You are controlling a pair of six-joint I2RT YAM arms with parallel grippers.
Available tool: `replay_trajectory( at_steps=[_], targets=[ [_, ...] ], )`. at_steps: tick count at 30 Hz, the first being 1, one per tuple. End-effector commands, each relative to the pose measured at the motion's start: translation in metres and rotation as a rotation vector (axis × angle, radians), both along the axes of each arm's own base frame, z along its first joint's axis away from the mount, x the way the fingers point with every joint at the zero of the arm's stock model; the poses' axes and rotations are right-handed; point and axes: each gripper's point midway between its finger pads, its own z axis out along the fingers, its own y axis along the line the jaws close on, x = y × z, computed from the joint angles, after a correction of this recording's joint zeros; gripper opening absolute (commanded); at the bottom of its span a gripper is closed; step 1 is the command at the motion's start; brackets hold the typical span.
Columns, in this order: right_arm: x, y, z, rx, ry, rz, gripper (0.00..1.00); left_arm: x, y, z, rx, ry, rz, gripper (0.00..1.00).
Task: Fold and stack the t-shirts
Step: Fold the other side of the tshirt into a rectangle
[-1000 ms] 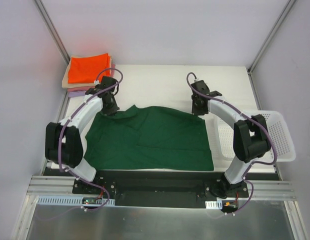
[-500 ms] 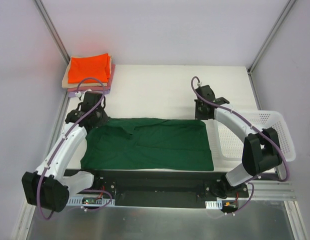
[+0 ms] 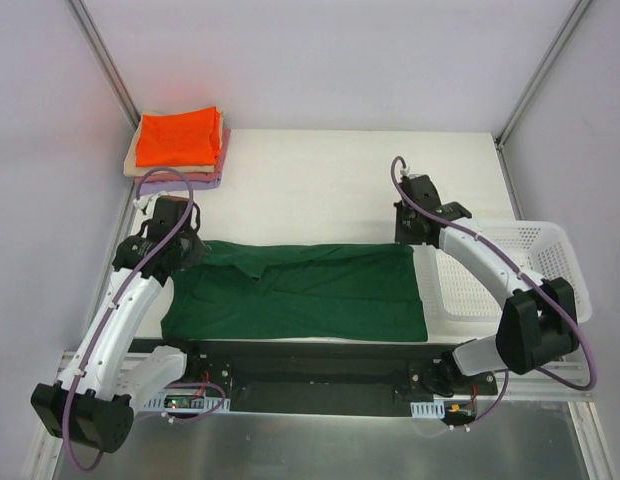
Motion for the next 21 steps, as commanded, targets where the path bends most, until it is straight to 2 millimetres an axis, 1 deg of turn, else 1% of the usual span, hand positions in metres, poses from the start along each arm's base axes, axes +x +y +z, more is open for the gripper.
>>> replay_trajectory(
  at_steps=[1,4,8,11,13,16,21],
  targets=[
    [-0.015,0.0,0.008,0.02,-0.002,0.032,0.04,-0.02,0.01,-0.001,0.022,0.023,0.034,0.0],
    [-0.022,0.0,0.005,0.027,0.009,0.035,0.04,-0.025,0.008,-0.002,0.009,0.026,0.024,0.0],
    [-0.033,-0.002,-0.006,0.026,0.042,0.045,0.04,-0.036,0.004,-0.012,-0.015,0.056,0.007,0.0],
    [-0.044,-0.003,-0.015,0.022,0.063,0.05,0.05,-0.046,0.003,-0.025,-0.027,0.085,0.007,0.0],
    [-0.05,-0.002,-0.021,0.026,0.075,0.065,0.06,-0.052,0.003,-0.038,-0.033,0.116,0.016,0.0],
    [-0.059,-0.004,-0.033,0.017,0.117,0.073,0.08,-0.06,-0.001,-0.051,-0.056,0.157,0.008,0.0],
    [-0.067,-0.011,-0.04,-0.017,0.136,0.069,0.13,-0.076,-0.002,-0.07,-0.068,0.229,0.019,0.0]
  ],
)
